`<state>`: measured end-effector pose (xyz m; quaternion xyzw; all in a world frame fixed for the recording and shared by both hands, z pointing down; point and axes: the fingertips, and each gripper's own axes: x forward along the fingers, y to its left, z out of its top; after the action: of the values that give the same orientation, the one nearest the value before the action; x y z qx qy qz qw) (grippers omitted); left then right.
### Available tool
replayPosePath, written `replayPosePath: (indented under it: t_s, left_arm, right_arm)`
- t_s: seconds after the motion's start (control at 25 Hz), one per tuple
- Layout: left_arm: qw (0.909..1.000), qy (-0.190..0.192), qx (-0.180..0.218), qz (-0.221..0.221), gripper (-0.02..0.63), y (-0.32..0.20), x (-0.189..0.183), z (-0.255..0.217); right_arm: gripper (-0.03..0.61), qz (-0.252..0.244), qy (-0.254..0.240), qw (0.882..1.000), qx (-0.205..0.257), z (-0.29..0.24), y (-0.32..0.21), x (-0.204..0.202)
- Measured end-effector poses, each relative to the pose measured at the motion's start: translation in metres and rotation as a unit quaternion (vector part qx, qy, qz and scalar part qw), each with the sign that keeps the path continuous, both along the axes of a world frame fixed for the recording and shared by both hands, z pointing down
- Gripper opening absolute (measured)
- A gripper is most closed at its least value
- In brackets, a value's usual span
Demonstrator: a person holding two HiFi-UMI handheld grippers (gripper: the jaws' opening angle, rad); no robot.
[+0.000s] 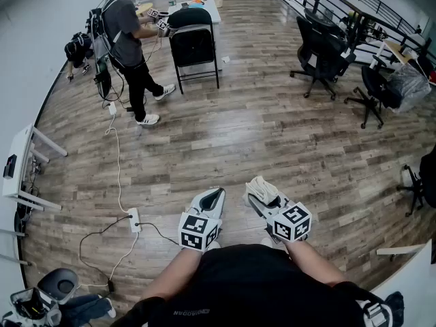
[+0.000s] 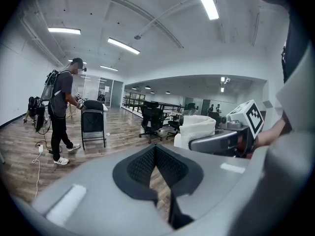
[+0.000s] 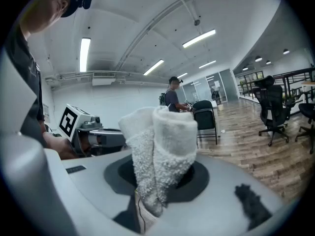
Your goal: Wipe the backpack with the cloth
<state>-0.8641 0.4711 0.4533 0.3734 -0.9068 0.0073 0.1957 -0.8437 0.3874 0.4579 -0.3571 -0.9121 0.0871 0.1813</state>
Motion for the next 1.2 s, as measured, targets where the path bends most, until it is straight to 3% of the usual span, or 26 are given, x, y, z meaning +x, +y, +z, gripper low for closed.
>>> replayPosePath:
  t_s: [0.4, 1.2]
  left_arm:
    - [0.9999, 0.002, 0.006, -0.015, 0.006, 0.012, -0.007, 0.003]
    - [0.9998, -0.003, 0.017, 0.009, 0.006, 0.019, -0.012, -0.001]
  right_arm:
    - [0.109, 0.007, -0.002, 1.000, 0.005, -0.002, 0.000, -0.006]
    - [0.109, 0.032, -0.006, 0.999, 0.013, -0.004, 0.008, -0.010]
